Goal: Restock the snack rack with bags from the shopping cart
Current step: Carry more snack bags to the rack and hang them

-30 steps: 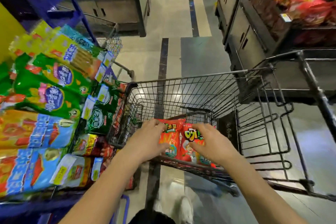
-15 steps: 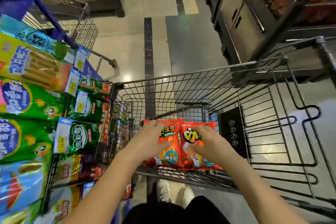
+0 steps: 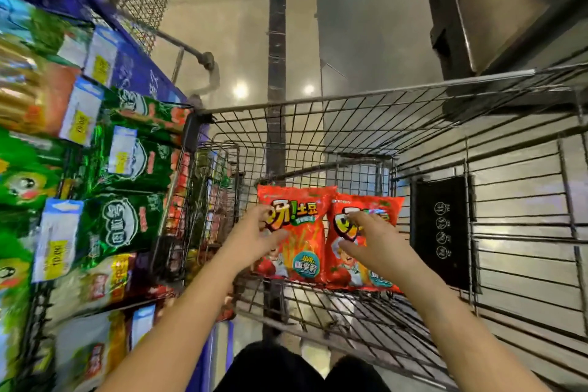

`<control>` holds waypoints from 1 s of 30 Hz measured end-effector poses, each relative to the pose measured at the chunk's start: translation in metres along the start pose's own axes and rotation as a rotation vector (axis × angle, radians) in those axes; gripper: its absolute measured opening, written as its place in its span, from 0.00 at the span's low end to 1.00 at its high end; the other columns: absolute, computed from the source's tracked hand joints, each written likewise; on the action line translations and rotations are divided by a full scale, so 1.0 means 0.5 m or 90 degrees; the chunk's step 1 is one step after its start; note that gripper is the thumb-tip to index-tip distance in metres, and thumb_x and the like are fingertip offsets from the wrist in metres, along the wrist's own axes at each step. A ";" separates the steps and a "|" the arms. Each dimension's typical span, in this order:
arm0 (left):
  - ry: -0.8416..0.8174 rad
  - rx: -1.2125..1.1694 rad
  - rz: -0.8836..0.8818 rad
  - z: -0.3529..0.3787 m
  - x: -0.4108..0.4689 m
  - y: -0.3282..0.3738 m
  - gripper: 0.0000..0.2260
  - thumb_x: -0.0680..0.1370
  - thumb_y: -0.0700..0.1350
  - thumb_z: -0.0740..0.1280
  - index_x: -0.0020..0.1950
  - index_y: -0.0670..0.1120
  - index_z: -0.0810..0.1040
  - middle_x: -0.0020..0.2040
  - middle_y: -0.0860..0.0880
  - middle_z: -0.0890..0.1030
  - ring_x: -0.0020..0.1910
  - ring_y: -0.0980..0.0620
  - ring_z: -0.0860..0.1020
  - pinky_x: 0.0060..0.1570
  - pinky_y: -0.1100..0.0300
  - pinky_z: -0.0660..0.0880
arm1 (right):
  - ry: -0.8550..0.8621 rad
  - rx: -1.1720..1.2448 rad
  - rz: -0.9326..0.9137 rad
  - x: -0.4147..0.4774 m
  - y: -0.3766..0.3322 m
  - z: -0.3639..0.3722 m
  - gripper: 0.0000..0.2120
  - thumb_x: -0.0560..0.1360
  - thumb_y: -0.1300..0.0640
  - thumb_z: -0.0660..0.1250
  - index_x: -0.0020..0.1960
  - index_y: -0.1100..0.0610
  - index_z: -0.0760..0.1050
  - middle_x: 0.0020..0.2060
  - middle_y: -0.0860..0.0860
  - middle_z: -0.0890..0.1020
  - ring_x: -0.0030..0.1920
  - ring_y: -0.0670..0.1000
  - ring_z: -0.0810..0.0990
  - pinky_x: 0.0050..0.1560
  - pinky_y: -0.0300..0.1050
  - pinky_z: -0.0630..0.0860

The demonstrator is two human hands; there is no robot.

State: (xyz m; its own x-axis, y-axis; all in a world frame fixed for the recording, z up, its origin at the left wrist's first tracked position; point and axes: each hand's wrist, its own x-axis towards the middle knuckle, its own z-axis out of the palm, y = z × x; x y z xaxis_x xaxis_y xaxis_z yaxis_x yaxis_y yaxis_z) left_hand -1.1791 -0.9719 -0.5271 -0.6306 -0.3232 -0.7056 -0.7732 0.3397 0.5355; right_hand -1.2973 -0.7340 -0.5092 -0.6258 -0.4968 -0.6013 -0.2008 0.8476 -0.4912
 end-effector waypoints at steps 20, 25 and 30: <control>-0.076 -0.121 -0.241 0.095 0.215 -0.173 0.47 0.68 0.65 0.79 0.79 0.51 0.60 0.72 0.48 0.76 0.63 0.48 0.77 0.68 0.49 0.73 | -0.045 0.106 0.088 0.140 0.118 0.075 0.27 0.78 0.44 0.71 0.74 0.47 0.70 0.64 0.45 0.78 0.61 0.47 0.79 0.59 0.47 0.79; -0.073 -0.141 -0.231 0.111 0.237 -0.181 0.36 0.72 0.59 0.78 0.76 0.53 0.68 0.68 0.50 0.78 0.62 0.49 0.76 0.68 0.50 0.71 | -0.047 0.121 0.111 0.157 0.128 0.089 0.26 0.77 0.44 0.72 0.73 0.46 0.70 0.64 0.45 0.79 0.59 0.46 0.79 0.60 0.49 0.79; -0.066 -0.160 -0.215 0.108 0.238 -0.194 0.26 0.74 0.54 0.78 0.66 0.54 0.68 0.59 0.52 0.79 0.56 0.51 0.78 0.57 0.57 0.73 | -0.054 0.150 0.133 0.150 0.141 0.078 0.27 0.77 0.44 0.72 0.73 0.46 0.69 0.64 0.45 0.78 0.60 0.44 0.79 0.54 0.44 0.80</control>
State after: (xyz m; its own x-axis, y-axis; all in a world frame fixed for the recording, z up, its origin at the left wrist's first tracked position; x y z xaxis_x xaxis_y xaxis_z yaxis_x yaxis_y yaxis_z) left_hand -1.1757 -0.9957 -0.6882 -0.3396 -0.2851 -0.8963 -0.9352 0.0008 0.3540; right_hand -1.3294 -0.7187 -0.6136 -0.5676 -0.3389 -0.7503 0.1119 0.8711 -0.4781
